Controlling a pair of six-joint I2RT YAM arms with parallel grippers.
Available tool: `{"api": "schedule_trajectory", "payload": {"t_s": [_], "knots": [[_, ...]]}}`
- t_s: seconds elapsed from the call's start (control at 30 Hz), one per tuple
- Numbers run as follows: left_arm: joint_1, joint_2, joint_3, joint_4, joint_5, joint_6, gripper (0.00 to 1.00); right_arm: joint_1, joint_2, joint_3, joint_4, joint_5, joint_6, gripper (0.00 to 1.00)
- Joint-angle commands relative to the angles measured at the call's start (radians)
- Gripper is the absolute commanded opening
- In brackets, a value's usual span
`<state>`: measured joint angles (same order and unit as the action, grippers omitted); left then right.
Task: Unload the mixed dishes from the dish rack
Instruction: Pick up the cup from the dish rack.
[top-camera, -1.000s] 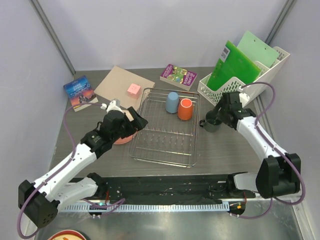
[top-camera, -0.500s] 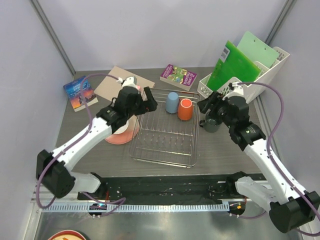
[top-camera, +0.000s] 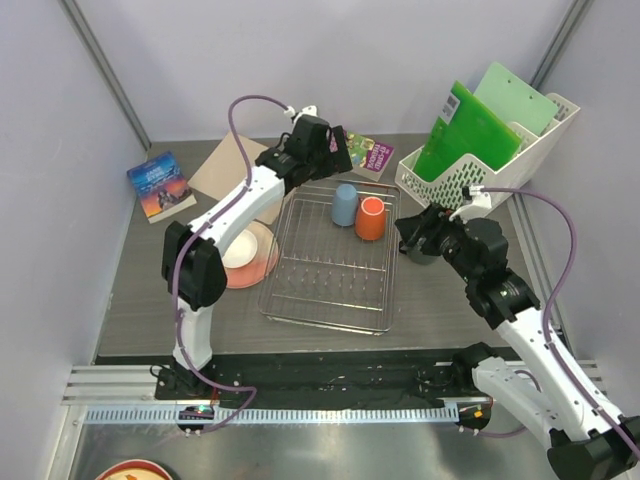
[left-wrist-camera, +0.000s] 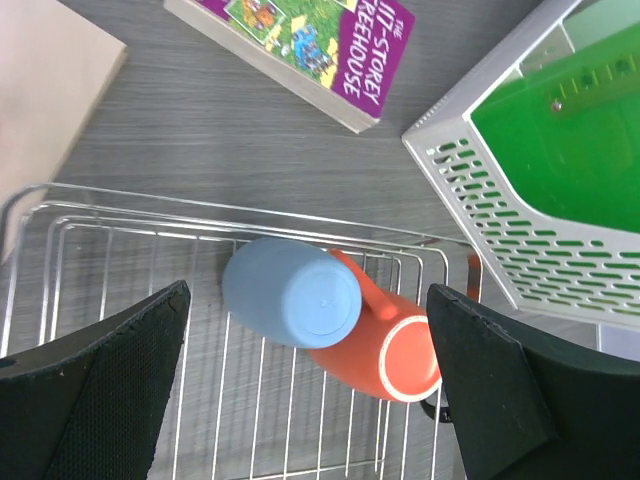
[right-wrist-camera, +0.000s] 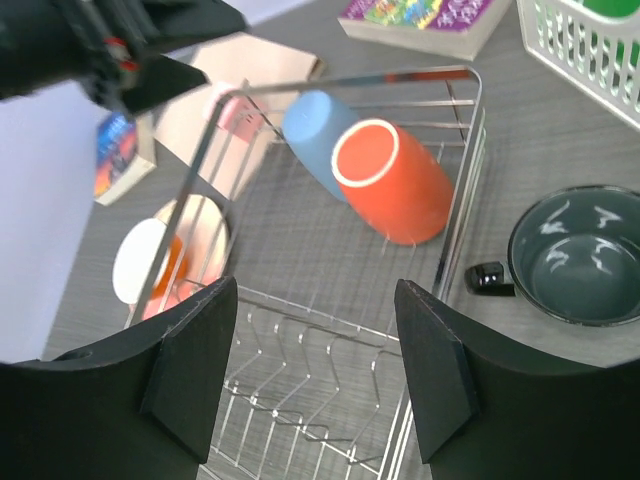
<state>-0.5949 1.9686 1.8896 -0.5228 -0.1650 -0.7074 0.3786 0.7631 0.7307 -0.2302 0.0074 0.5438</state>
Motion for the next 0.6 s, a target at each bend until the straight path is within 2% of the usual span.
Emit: {"api": "schedule_trajectory", "payload": {"t_s": [0.0,0.23,0.57], "knots": [[-0.025,0.042,0.052,-0.031,-0.001,0.022,1.0,0.005,-0.044,-0.008,0.043,0.006,0.015,0.69],[-0.055,0.11,0.011,0.009,-0.031,0.003,1.0,0.006,-0.065,-0.037,0.045,-0.034,0.025,0.69],[-0.089,0.219,0.077,-0.014,-0.068,0.025,1.0,0.006,-0.085,-0.071,0.054,-0.04,0.038,0.69]]}}
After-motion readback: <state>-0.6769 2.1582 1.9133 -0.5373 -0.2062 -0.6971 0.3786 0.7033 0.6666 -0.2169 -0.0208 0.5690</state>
